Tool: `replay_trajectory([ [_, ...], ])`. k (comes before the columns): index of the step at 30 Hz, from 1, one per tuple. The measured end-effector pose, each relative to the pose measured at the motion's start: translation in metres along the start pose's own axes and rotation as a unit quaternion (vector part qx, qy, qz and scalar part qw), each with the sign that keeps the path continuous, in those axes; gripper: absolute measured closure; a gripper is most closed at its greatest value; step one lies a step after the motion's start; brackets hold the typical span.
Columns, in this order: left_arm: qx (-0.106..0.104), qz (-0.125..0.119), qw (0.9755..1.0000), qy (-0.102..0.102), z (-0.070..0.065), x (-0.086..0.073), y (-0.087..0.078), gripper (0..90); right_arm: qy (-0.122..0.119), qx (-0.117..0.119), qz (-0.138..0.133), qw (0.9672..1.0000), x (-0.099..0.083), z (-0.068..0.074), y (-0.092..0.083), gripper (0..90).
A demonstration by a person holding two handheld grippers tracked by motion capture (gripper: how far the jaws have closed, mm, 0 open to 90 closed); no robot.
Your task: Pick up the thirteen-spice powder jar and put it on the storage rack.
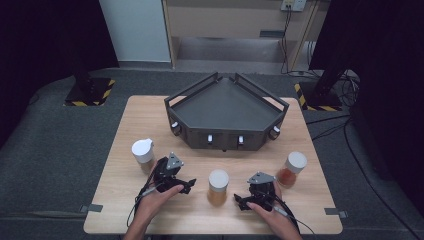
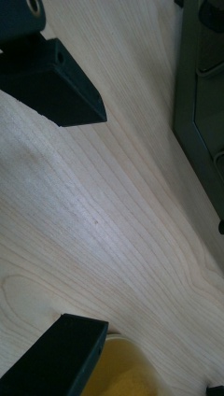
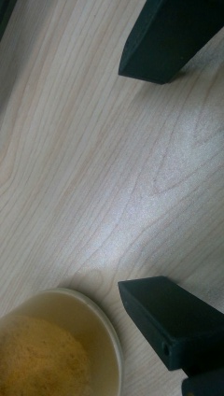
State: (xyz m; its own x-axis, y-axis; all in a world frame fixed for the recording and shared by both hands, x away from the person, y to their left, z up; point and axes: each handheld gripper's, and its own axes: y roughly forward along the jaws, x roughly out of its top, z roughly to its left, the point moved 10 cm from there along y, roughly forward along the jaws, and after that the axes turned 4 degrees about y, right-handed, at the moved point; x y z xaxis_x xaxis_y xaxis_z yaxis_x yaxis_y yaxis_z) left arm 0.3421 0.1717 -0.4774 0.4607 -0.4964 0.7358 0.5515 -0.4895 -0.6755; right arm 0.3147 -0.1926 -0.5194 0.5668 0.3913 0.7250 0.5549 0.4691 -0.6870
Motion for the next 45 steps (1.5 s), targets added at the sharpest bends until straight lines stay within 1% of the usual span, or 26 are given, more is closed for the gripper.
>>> replay_trajectory([
  [7, 0.002, -0.004, 1.0000, 0.002, 0.002, 0.006, -0.005, 1.1, 0.002, -0.002, 0.000, 1.0000, 0.000, 0.000, 0.000, 0.9],
  [11, 0.005, -0.008, 0.9999, 0.006, 0.003, 0.012, -0.010, 1.3, 0.002, -0.002, 0.000, 1.0000, 0.000, 0.001, 0.000, 0.9],
  [17, 0.005, -0.014, 0.9999, 0.007, 0.005, 0.018, -0.016, 1.5, 0.002, -0.003, 0.000, 1.0000, 0.000, 0.001, 0.000, 0.9],
  [23, 0.012, -0.017, 0.9997, 0.011, 0.010, 0.026, -0.023, 1.5, 0.003, -0.004, 0.000, 1.0000, 0.000, 0.001, 0.000, 1.0],
  [29, 0.016, -0.022, 0.9996, 0.012, 0.013, 0.030, -0.029, 1.6, 0.004, -0.004, 0.000, 1.0000, -0.001, 0.001, 0.000, 1.0],
  [33, 0.020, -0.029, 0.9993, 0.012, 0.017, 0.033, -0.035, 1.6, 0.005, -0.005, 0.000, 1.0000, -0.001, 0.001, 0.000, 1.0],
  [36, 0.022, -0.030, 0.9992, 0.015, 0.018, 0.034, -0.038, 1.6, 0.005, -0.005, 0.000, 1.0000, -0.001, 0.002, 0.000, 1.0],
  [42, 0.025, -0.034, 0.9990, 0.013, 0.019, 0.036, -0.041, 1.6, 0.005, -0.005, 0.000, 1.0000, -0.001, 0.002, -0.001, 1.0],
  [45, 0.024, -0.034, 0.9990, 0.016, 0.019, 0.038, -0.042, 1.6, 0.006, -0.005, 0.000, 1.0000, -0.001, 0.002, -0.001, 1.0],
])
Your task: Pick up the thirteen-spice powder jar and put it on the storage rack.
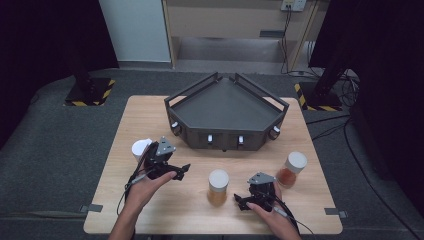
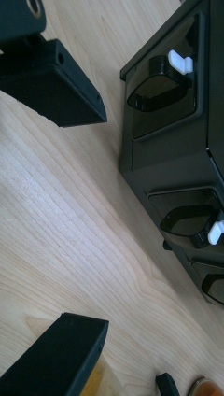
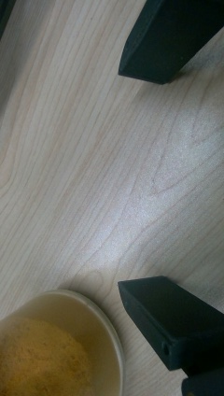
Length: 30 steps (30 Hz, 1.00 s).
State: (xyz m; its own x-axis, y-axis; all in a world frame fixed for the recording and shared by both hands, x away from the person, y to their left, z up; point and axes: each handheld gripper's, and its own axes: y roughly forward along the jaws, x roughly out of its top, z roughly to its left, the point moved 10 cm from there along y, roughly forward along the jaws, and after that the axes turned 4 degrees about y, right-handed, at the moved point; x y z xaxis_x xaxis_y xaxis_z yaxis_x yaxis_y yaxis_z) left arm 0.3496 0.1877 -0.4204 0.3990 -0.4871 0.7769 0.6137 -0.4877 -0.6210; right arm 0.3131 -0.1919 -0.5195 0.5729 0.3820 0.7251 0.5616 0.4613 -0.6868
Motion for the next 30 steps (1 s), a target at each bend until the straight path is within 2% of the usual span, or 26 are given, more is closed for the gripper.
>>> replay_trajectory([
  [19, 0.008, -0.007, 0.9999, 0.004, 0.007, 0.011, -0.013, 1.6, 0.001, -0.001, 0.000, 1.0000, 0.000, 0.000, 0.000, 1.0],
  [30, 0.011, -0.011, 0.9999, -0.001, 0.013, 0.013, -0.019, 1.6, 0.002, -0.002, 0.000, 1.0000, 0.000, 0.001, 0.000, 1.0],
])
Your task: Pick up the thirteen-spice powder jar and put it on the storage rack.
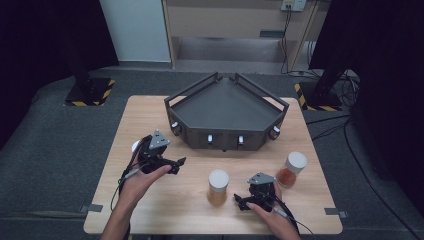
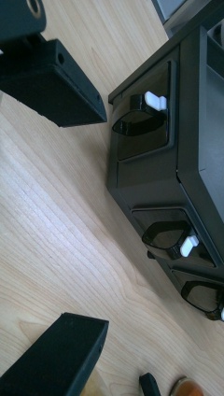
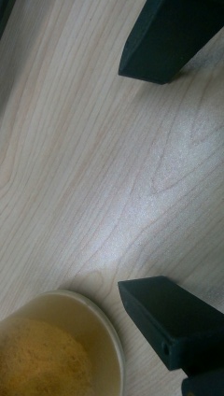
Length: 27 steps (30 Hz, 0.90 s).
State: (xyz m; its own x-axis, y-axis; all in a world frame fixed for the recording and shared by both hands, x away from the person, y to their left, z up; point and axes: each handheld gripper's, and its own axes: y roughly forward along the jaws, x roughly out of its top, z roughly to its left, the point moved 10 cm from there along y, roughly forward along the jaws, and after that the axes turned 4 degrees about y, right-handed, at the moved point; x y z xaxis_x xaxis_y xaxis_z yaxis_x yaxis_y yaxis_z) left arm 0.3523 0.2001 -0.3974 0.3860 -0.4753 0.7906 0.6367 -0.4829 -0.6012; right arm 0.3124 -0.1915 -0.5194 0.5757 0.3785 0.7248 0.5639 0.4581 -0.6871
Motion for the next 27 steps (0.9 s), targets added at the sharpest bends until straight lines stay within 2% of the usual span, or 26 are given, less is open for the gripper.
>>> replay_trajectory([
  [9, 0.004, 0.001, 1.0000, 0.005, 0.005, 0.003, -0.004, 1.6, 0.002, -0.003, -0.001, 1.0000, 0.000, 0.001, 0.000, 1.0],
  [27, 0.025, 0.003, 0.9996, -0.014, 0.027, -0.007, -0.016, 1.5, 0.003, -0.004, 0.000, 1.0000, 0.000, 0.001, 0.000, 1.0],
])
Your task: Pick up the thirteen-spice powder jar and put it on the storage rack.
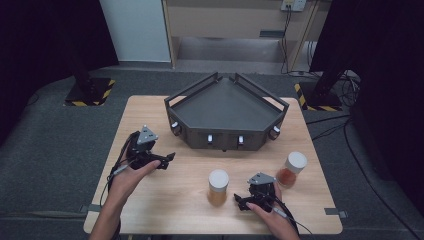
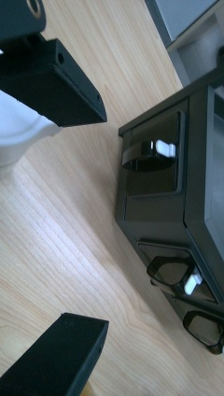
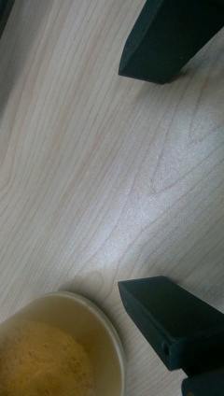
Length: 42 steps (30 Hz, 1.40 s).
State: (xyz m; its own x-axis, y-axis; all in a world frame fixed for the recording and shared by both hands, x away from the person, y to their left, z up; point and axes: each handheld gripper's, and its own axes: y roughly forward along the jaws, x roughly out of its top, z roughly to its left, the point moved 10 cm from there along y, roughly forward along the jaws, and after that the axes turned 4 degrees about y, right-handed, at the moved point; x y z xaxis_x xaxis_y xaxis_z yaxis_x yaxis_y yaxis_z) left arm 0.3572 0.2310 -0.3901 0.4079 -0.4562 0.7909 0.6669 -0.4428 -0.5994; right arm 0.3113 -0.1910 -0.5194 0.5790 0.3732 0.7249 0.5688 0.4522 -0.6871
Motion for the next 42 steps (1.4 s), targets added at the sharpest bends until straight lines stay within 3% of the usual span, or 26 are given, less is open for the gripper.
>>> replay_trajectory([
  [22, 0.018, -0.007, 0.9996, -0.019, 0.022, -0.012, -0.010, 1.4, 0.001, -0.001, 0.000, 1.0000, 0.000, 0.000, 0.000, 1.0],
  [42, 0.025, -0.008, 0.9993, -0.025, 0.031, -0.020, -0.014, 1.2, 0.001, -0.001, 0.000, 1.0000, 0.000, 0.000, 0.000, 1.0],
])
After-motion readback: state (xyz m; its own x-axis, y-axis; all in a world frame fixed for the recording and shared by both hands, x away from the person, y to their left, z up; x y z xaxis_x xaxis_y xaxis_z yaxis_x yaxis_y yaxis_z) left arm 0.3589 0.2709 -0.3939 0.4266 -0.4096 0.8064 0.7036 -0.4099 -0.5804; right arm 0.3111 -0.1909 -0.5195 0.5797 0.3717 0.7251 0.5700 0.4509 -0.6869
